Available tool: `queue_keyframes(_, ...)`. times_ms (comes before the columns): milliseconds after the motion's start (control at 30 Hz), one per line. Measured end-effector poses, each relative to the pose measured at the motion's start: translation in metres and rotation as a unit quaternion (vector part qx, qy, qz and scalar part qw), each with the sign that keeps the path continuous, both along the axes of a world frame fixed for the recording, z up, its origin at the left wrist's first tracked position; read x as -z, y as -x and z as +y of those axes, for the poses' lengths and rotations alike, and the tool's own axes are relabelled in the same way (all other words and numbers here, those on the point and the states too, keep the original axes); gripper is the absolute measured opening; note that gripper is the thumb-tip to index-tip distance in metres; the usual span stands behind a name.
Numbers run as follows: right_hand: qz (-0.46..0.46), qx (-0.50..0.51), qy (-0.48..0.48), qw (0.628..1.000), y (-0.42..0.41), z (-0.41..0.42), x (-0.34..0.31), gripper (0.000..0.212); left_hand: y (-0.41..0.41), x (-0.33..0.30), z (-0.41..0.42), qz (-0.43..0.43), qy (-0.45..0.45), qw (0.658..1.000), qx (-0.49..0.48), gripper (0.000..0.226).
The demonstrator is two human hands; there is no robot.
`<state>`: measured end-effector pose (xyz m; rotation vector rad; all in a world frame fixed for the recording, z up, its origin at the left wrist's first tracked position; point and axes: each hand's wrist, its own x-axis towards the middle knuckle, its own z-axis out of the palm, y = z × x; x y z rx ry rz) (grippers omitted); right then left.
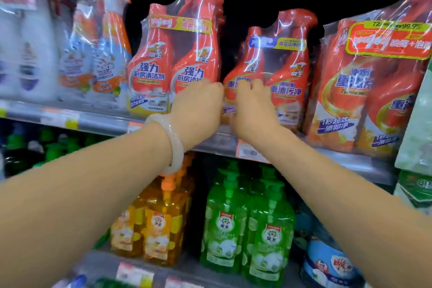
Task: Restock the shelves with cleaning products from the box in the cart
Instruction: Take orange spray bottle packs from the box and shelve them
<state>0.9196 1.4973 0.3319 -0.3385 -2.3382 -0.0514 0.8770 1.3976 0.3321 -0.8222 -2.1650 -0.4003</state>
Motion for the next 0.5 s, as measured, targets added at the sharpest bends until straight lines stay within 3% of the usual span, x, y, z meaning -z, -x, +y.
queue_keyframes(200, -0.1, -0.177, -0.086, 0.975, 0.019, -0.124, 0.043, 0.05, 0.004, 0.037, -0.123, -0.036, 0.114, 0.971, -0.205, 0.044)
queue_keyframes(300, -0.17, -0.228, -0.103, 0.953, 0.036, -0.194, 0.071, 0.047, 0.011, 0.076, -0.197, -0.095, 0.135, 0.946, -0.279, 0.04)
queue_keyframes(500, -0.329, -0.289, -0.1, 0.894, 0.079, -0.343, 0.153, 0.047, 0.015, 0.156, -0.374, -0.253, 0.199, 0.85, -0.417, 0.04)
